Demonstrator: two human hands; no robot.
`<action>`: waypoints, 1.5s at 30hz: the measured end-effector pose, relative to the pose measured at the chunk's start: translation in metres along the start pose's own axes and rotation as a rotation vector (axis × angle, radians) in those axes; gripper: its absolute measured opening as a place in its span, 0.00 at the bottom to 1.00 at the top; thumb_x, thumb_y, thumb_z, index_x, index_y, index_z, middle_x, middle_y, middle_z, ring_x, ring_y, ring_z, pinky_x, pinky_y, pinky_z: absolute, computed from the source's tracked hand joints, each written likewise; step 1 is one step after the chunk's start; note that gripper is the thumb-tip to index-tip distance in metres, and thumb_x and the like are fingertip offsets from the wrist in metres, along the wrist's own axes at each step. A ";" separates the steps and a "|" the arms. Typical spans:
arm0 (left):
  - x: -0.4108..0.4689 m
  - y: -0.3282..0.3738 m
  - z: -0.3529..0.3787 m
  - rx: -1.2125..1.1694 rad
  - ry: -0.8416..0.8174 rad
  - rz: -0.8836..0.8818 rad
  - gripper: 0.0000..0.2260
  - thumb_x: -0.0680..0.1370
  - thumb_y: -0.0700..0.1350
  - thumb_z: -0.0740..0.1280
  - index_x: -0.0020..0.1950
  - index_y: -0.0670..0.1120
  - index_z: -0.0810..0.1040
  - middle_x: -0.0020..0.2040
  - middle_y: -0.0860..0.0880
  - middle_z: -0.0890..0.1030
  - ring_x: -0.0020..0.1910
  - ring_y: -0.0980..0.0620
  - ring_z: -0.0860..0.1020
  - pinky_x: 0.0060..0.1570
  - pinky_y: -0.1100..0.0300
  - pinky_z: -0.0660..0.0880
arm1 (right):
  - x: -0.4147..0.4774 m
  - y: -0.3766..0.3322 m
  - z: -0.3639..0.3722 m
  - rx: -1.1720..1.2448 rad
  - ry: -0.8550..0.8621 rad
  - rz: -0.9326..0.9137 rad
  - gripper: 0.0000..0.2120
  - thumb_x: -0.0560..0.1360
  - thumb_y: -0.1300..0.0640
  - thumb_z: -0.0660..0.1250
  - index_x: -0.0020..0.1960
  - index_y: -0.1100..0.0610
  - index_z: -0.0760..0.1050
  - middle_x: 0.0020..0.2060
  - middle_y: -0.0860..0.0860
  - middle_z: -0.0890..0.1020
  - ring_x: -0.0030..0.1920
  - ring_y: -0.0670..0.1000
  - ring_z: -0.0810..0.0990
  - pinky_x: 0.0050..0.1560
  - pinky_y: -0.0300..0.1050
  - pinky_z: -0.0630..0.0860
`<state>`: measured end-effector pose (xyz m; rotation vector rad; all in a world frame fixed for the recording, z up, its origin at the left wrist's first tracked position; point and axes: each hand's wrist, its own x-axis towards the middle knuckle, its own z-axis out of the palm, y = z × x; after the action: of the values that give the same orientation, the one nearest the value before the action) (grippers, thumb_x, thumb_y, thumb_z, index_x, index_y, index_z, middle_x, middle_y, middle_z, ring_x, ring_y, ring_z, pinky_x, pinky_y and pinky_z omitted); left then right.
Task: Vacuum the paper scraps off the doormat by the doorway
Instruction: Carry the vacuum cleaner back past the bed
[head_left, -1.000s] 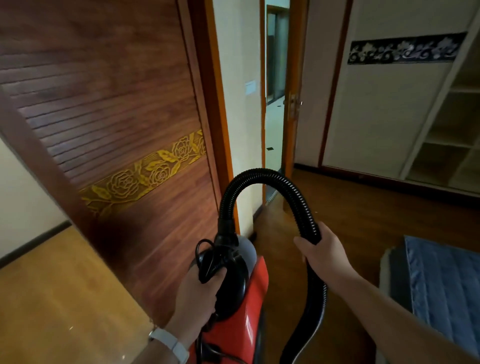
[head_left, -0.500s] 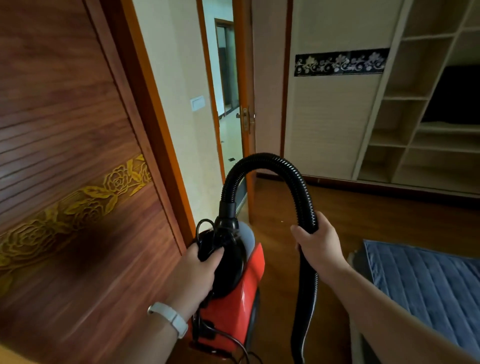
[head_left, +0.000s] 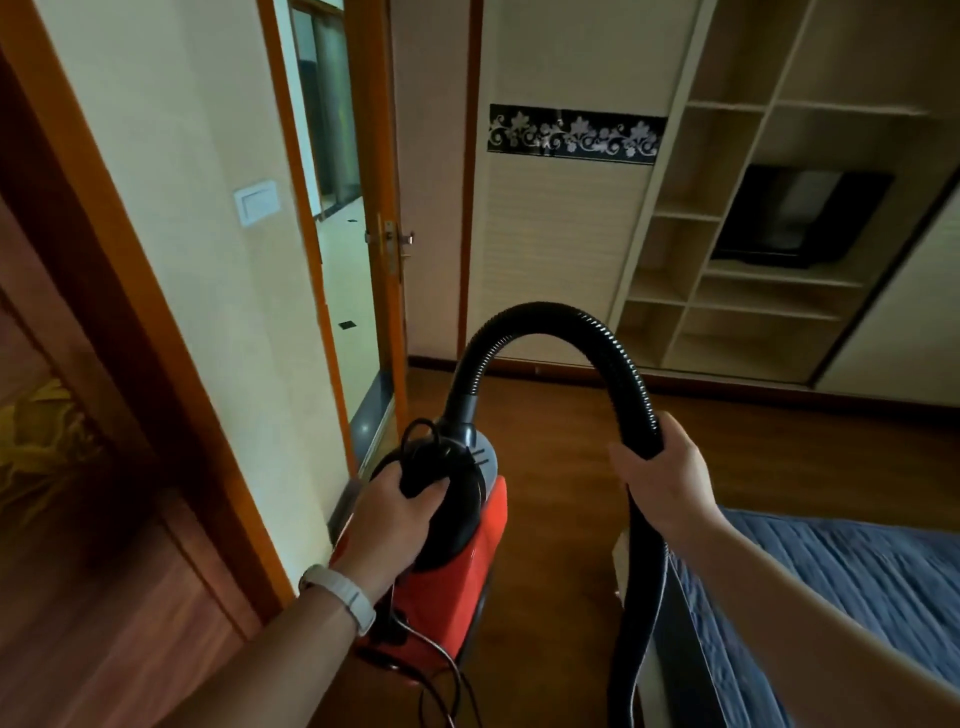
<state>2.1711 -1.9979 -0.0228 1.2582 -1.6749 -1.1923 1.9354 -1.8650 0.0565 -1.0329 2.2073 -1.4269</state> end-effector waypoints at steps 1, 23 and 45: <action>0.011 0.001 0.002 0.007 -0.008 0.009 0.06 0.77 0.53 0.71 0.47 0.53 0.78 0.32 0.54 0.77 0.29 0.52 0.75 0.30 0.58 0.70 | 0.007 -0.002 0.001 0.001 0.013 0.001 0.09 0.75 0.61 0.71 0.48 0.52 0.72 0.39 0.57 0.80 0.33 0.51 0.76 0.27 0.39 0.74; 0.298 0.064 0.156 0.058 -0.063 0.002 0.06 0.77 0.55 0.70 0.48 0.54 0.80 0.28 0.55 0.77 0.25 0.54 0.76 0.25 0.59 0.72 | 0.313 0.056 0.038 0.272 0.057 0.102 0.12 0.77 0.60 0.70 0.57 0.53 0.73 0.39 0.56 0.79 0.34 0.51 0.78 0.29 0.36 0.75; 0.638 0.112 0.328 -0.039 -0.355 0.014 0.06 0.78 0.51 0.69 0.51 0.50 0.79 0.33 0.49 0.78 0.22 0.56 0.75 0.23 0.61 0.71 | 0.632 0.082 0.053 0.115 0.337 0.134 0.09 0.76 0.58 0.71 0.53 0.50 0.74 0.37 0.54 0.81 0.31 0.47 0.77 0.29 0.37 0.76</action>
<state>1.6654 -2.5191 -0.0125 1.0529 -1.8958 -1.5000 1.4996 -2.3323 0.0336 -0.6298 2.3331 -1.7461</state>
